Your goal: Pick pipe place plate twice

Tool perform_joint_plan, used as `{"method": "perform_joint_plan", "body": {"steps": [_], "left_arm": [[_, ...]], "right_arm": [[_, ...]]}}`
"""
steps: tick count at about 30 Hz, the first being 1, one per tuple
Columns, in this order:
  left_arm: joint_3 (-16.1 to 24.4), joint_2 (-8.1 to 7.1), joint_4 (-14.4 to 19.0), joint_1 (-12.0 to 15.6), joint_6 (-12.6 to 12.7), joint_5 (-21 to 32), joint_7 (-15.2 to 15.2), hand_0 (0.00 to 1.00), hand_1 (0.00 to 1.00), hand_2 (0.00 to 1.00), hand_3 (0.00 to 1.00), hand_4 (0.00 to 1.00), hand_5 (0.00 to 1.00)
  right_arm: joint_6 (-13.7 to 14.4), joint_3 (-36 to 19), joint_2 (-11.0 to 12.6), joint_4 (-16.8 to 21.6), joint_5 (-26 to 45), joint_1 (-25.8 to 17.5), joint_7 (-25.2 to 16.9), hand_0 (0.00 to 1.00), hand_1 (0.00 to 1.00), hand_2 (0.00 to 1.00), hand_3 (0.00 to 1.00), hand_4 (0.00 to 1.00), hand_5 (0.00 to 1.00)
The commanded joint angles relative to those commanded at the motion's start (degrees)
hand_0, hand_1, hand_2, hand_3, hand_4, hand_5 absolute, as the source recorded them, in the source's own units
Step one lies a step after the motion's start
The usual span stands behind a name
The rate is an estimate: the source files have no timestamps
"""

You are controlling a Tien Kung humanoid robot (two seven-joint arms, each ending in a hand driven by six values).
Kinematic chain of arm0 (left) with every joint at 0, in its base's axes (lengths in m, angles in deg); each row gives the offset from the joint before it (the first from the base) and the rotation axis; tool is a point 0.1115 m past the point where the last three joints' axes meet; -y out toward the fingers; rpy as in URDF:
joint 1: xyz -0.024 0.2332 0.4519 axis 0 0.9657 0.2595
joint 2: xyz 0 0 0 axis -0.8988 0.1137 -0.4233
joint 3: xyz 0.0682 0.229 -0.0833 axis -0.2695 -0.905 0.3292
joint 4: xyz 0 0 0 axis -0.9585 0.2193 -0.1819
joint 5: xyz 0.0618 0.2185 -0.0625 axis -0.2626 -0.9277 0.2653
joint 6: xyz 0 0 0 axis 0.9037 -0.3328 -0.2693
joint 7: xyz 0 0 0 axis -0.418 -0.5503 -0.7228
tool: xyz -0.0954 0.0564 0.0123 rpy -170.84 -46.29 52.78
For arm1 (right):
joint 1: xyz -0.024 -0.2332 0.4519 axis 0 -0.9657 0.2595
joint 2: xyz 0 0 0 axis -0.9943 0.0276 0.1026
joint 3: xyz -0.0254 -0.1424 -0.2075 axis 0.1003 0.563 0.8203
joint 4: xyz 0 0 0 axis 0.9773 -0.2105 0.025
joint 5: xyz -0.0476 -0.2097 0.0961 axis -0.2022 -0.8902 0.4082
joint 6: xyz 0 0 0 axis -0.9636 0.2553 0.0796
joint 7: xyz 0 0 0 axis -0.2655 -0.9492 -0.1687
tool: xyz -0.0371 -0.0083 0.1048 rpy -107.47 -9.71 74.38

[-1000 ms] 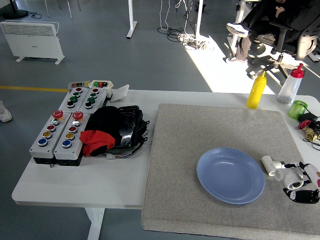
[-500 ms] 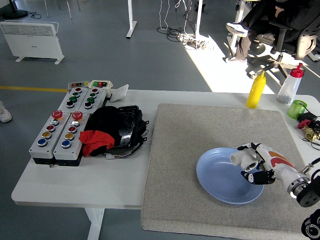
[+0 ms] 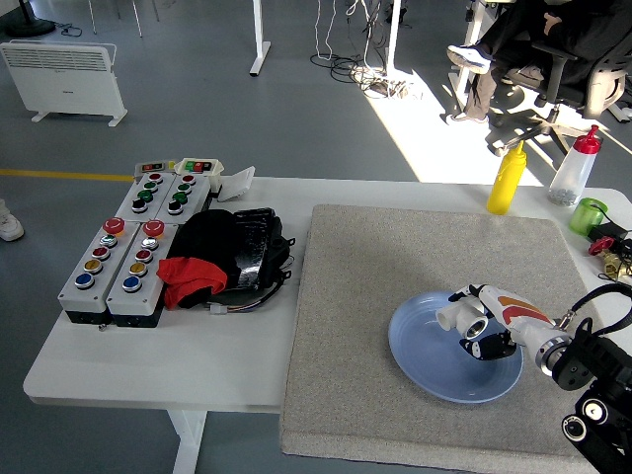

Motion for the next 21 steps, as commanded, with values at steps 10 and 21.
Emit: {"method": "perform_joint_plan", "body": {"steps": [10, 21], "left_arm": [[-0.06, 0.0, -0.07, -0.15, 0.1, 0.27, 0.12, 0.675, 0.665, 0.691, 0.629, 0.338, 0.998], [0.15, 0.0, -0.1, -0.31, 0.08, 0.08, 0.18, 0.675, 0.667, 0.691, 0.629, 0.338, 0.998]], "right_arm": [[-2.08, -1.43, 0.12, -0.39, -1.48, -0.37, -0.01, 0.998, 0.93, 0.998, 0.998, 0.795, 0.2], [-1.89, -4.11, 0.66, 0.74, -0.98, -1.22, -0.75, 0.998, 0.928, 0.998, 0.998, 0.807, 0.222]]}}
